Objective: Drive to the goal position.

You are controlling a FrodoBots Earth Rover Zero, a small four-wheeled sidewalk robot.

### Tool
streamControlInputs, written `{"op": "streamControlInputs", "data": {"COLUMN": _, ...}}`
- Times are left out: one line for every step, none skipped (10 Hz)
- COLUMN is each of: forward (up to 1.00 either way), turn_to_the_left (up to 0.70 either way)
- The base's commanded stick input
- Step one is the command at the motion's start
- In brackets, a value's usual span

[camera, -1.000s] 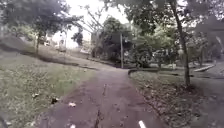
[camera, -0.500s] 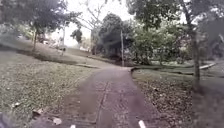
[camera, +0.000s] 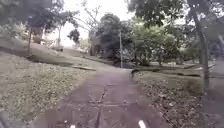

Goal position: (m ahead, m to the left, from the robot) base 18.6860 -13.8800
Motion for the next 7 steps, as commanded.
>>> {"op": "streamControlInputs", "data": {"forward": 1.00, "turn_to_the_left": 0.00}}
{"op": "streamControlInputs", "data": {"forward": 1.00, "turn_to_the_left": 0.00}}
{"op": "streamControlInputs", "data": {"forward": 1.00, "turn_to_the_left": -0.04}}
{"op": "streamControlInputs", "data": {"forward": 1.00, "turn_to_the_left": -0.18}}
{"op": "streamControlInputs", "data": {"forward": 1.00, "turn_to_the_left": -0.40}}
{"op": "streamControlInputs", "data": {"forward": 1.00, "turn_to_the_left": -0.03}}
{"op": "streamControlInputs", "data": {"forward": 1.00, "turn_to_the_left": 0.00}}
